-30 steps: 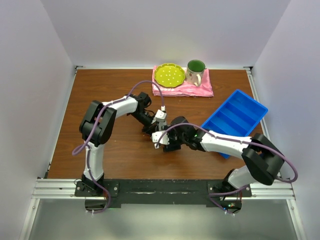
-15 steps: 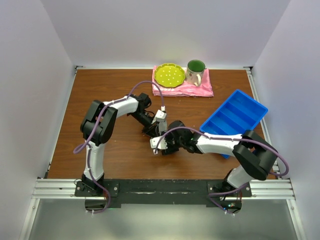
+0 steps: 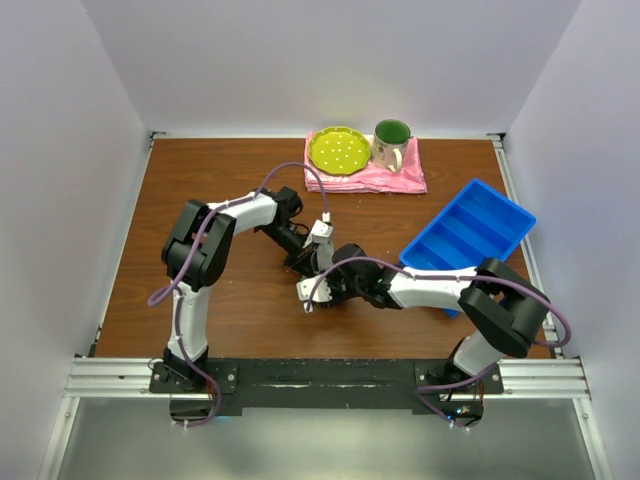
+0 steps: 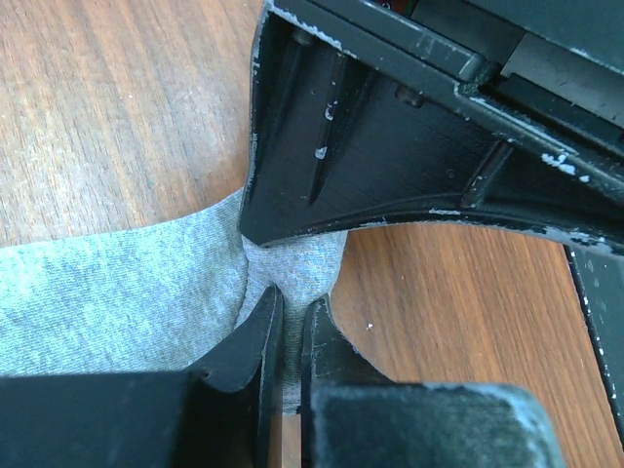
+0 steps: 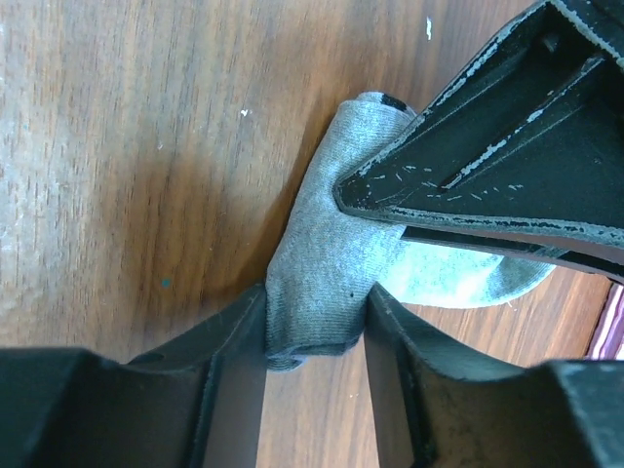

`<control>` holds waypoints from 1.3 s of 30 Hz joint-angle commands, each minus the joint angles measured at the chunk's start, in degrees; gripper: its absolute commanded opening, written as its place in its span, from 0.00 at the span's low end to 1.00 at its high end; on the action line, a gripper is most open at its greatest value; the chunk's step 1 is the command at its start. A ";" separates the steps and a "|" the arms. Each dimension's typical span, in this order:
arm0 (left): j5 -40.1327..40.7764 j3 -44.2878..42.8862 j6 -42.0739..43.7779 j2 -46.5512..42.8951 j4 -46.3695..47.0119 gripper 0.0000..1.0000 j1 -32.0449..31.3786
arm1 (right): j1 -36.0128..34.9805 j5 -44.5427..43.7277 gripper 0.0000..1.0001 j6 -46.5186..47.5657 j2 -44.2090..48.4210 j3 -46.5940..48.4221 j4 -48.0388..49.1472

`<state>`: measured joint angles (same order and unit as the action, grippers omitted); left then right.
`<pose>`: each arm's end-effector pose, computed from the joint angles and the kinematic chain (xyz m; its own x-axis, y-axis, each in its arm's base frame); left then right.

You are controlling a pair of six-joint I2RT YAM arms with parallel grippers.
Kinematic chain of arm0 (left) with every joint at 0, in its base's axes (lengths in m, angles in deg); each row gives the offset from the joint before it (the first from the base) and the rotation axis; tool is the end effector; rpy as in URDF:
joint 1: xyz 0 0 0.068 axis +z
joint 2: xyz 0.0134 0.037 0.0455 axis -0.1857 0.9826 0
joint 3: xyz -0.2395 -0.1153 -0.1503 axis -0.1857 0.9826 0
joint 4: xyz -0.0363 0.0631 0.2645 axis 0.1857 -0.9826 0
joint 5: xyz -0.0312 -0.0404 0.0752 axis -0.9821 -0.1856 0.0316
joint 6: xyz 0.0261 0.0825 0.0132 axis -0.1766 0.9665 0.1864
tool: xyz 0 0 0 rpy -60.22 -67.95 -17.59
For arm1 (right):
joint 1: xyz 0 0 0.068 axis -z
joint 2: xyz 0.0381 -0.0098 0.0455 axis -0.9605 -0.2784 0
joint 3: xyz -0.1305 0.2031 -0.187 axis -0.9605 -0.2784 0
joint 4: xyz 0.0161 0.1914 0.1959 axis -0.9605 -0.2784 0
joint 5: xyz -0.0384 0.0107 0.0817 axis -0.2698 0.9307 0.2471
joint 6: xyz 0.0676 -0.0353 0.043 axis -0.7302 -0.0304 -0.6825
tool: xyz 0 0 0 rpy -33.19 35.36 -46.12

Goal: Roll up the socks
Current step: Roll the sock at the center of the board.

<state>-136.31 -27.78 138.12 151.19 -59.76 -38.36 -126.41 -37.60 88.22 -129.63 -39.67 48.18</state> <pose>0.3209 -0.2418 0.1276 -0.1927 0.6604 -0.7258 0.8813 -0.2087 -0.4239 0.1998 0.2779 0.1443 0.4520 -0.7556 -0.4741 -0.8336 -0.1687 -0.5260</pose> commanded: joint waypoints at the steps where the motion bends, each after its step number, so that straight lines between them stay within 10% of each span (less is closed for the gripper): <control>1: 19.53 4.60 0.01 7.11 -1.77 0.00 -0.64 | -1.21 0.38 0.38 0.70 -1.68 1.63 -0.84; 11: 21.81 6.44 -0.70 5.88 0.25 0.00 -0.47 | -1.83 0.29 0.08 0.70 -4.05 4.97 -6.20; 22: 23.58 10.13 1.41 2.37 -0.53 0.06 3.22 | -4.02 0.99 0.01 -3.59 -11.87 15.25 -12.53; 39: 25.33 16.02 0.27 -6.07 6.75 0.56 4.11 | -4.20 6.18 0.00 -11.25 -16.97 21.85 -16.58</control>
<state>-128.70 -16.63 137.95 142.04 -55.56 -33.20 -130.19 -35.29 80.53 -143.56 -17.90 31.70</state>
